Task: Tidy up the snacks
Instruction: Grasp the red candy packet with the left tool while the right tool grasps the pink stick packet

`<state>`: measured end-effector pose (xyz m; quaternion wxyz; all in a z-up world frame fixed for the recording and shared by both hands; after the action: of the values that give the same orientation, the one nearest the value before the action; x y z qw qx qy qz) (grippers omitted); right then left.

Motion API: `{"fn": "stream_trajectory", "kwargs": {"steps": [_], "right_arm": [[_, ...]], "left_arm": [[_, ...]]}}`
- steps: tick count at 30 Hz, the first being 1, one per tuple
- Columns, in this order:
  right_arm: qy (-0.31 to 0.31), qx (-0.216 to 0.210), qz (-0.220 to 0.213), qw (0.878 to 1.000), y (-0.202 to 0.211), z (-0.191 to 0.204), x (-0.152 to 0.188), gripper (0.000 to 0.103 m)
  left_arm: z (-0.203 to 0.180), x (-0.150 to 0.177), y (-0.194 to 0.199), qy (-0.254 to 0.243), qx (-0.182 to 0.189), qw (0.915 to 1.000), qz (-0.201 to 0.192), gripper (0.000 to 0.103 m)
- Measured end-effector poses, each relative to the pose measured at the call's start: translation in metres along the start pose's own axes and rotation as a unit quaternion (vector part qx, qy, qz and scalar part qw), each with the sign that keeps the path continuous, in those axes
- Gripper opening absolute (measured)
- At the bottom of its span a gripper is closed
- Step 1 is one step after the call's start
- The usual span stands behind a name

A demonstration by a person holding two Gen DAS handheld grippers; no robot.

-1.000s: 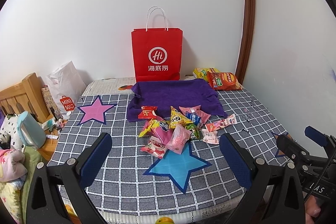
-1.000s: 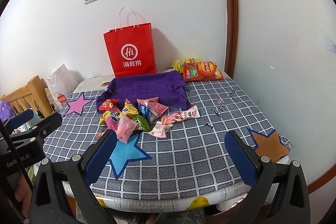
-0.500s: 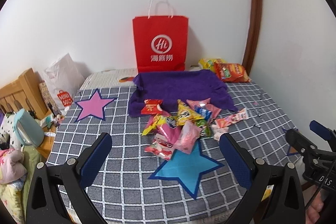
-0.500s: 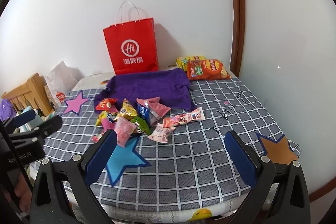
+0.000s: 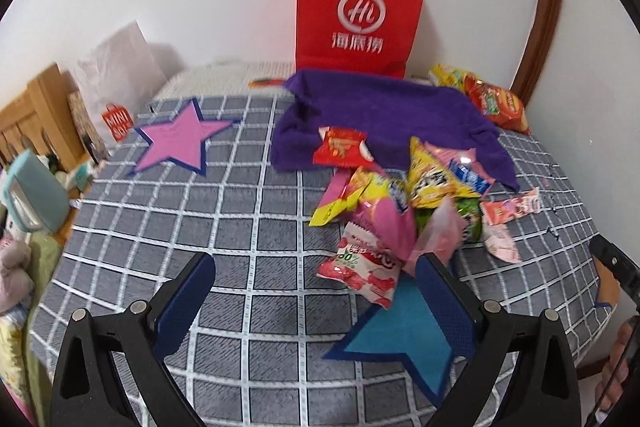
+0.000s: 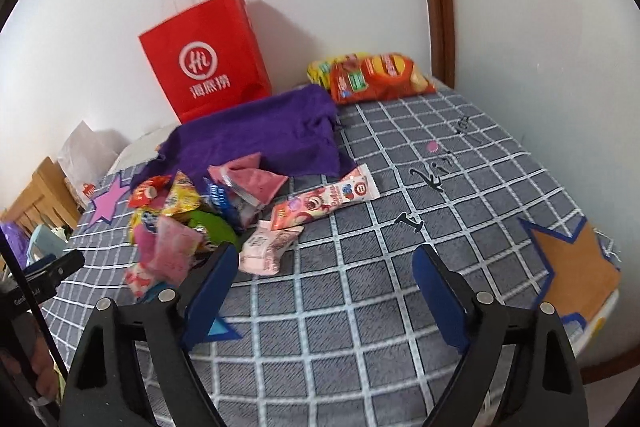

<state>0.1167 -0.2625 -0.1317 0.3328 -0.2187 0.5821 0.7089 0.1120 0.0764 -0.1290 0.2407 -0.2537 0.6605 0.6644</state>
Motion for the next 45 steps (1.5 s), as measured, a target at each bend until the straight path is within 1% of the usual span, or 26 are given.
{"fn": "stream_trajectory", "kwargs": {"steps": [2, 4, 6, 8, 12, 15, 20, 23, 26, 27, 28, 29, 30, 31, 33, 38, 41, 43, 44, 45], "right_arm": [[0.004, 0.007, 0.005, 1.0, -0.016, -0.003, -0.003, 0.084], [0.004, 0.017, 0.021, 1.0, -0.035, -0.004, -0.005, 0.083], [-0.001, 0.018, 0.034, 0.999, -0.05, -0.004, -0.008, 0.078], [-0.006, 0.015, 0.048, 0.999, -0.067, -0.003, -0.01, 0.076], [-0.025, 0.004, 0.067, 0.997, -0.097, 0.002, -0.013, 0.076], [-0.054, -0.003, 0.083, 0.995, -0.12, 0.0, -0.017, 0.076], [-0.096, -0.011, 0.096, 0.991, -0.141, -0.004, -0.024, 0.076], [-0.104, -0.008, 0.094, 0.99, -0.15, -0.002, -0.029, 0.076], [-0.092, 0.009, 0.091, 0.992, -0.159, 0.005, -0.036, 0.076], [-0.088, 0.014, 0.09, 0.992, -0.161, 0.007, -0.038, 0.073], [-0.079, 0.023, 0.089, 0.993, -0.164, 0.009, -0.038, 0.069], [-0.071, 0.029, 0.088, 0.993, -0.165, 0.011, -0.039, 0.057], [-0.061, 0.036, 0.088, 0.994, -0.166, 0.012, -0.039, 0.051], [-0.051, 0.04, 0.087, 0.994, -0.167, 0.014, -0.04, 0.05], [-0.045, 0.04, 0.083, 0.995, -0.167, 0.012, -0.041, 0.042], [-0.054, 0.022, 0.086, 0.995, -0.163, 0.002, -0.045, 0.035], [-0.049, 0.02, 0.084, 0.995, -0.157, -0.001, -0.048, 0.033], [-0.044, 0.015, 0.086, 0.995, -0.152, -0.004, -0.05, 0.028], [-0.042, 0.011, 0.088, 0.995, -0.15, -0.005, -0.051, 0.025], [-0.041, 0.008, 0.092, 0.995, -0.148, -0.007, -0.052, 0.025]], "left_arm": [[0.003, 0.001, -0.011, 0.001, -0.004, 1.0, 0.005, 0.099], [0.006, -0.001, -0.019, 0.002, -0.009, 0.9999, 0.01, 0.099], [0.009, -0.003, -0.027, 0.003, -0.01, 0.9998, 0.014, 0.099], [0.012, -0.007, -0.033, 0.004, -0.01, 0.9998, 0.016, 0.099], [0.017, -0.015, -0.041, 0.004, -0.013, 0.9998, 0.013, 0.099], [0.021, -0.021, -0.046, 0.008, -0.013, 0.9998, 0.012, 0.099], [0.024, -0.029, -0.056, 0.009, -0.008, 0.9999, 0.012, 0.099], [0.027, -0.033, -0.063, 0.016, -0.004, 0.9998, 0.014, 0.099], [0.028, -0.038, -0.068, 0.024, 0.005, 0.9996, 0.014, 0.099], [0.028, -0.04, -0.069, 0.025, 0.007, 0.9996, 0.014, 0.099], [0.027, -0.042, -0.07, 0.026, 0.009, 0.9995, 0.014, 0.099], [0.027, -0.045, -0.071, 0.024, 0.009, 0.9996, 0.013, 0.099], [0.026, -0.048, -0.072, 0.022, 0.008, 0.9996, 0.013, 0.099], [0.025, -0.05, -0.072, 0.02, 0.007, 0.9997, 0.011, 0.099], [0.021, -0.058, -0.074, 0.014, 0.007, 0.9998, 0.008, 0.099], [0.006, -0.08, -0.082, -0.006, 0.014, 0.9999, 0.006, 0.099], [-0.005, -0.09, -0.093, -0.022, 0.007, 0.9996, 0.017, 0.099], [-0.01, -0.093, -0.101, -0.03, 0.003, 0.9993, 0.023, 0.099], [-0.013, -0.094, -0.108, -0.035, -0.002, 0.9989, 0.031, 0.097], [-0.015, -0.095, -0.112, -0.038, -0.003, 0.9986, 0.037, 0.093]]}}
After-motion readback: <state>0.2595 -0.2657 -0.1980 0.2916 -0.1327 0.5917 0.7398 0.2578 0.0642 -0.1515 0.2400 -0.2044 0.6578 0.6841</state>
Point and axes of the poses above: each gripper's, at about its wrist camera, not at the fingertips, and y roughly against the way its jaws point, z to its left, x to its underside, the point moved 2 cm from there along -y, roughly the way its jaws point, and after that the axes turned 5 degrees about -y, right-handed, at the moved point
